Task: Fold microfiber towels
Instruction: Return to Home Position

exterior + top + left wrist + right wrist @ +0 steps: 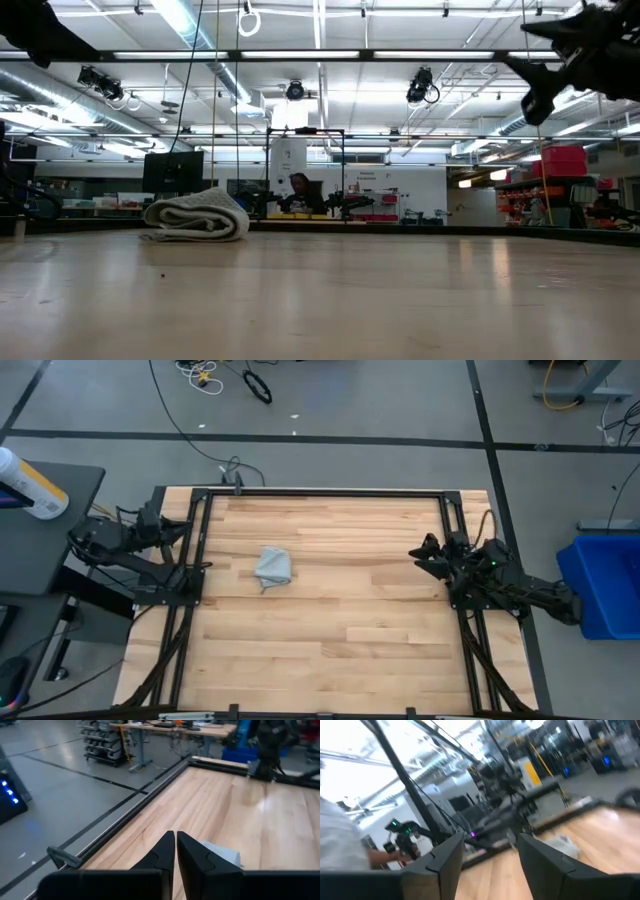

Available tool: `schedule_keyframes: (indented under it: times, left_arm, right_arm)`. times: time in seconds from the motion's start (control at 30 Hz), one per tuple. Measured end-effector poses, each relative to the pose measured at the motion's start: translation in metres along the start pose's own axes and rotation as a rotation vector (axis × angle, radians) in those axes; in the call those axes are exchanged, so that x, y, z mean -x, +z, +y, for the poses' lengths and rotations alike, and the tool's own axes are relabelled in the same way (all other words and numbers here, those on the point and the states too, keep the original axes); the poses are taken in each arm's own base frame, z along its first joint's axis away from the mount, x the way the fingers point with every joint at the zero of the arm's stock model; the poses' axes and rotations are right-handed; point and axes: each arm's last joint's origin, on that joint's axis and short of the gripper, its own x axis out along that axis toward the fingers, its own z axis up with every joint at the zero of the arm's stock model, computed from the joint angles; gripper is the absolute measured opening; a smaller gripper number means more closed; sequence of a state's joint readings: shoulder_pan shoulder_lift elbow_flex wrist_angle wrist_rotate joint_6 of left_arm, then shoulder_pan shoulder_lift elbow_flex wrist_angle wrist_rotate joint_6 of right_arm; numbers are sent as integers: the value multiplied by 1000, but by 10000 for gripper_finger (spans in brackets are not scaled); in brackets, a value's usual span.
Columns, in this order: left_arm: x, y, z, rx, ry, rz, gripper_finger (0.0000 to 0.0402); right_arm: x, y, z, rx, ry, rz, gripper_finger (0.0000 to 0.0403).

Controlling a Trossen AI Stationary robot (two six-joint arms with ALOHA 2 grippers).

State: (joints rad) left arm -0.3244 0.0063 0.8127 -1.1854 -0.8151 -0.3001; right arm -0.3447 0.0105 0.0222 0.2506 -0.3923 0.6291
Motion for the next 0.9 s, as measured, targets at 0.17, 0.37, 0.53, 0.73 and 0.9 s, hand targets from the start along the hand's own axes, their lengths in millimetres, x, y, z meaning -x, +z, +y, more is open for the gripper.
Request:
schedule_keyframes:
  times: [0.17,0.37,0.53,0.73,0.9]
  left_arm:
    - [0,0,-2,-27,-53,14,28]
    - [0,0,-2,-26,-58,15,28]
    - [0,0,-2,-25,-58,15,28]
    - [0,0,-2,-26,-58,16,27]
    - [0,0,-2,-26,-58,16,27]
  right_arm:
    - [1,12,9,59,83,-114,210]
    - [7,28,24,151,215,-295,224]
    - [15,40,37,229,326,-447,225]
    - [24,47,47,289,411,-565,205]
    - [26,49,49,302,429,-589,189]
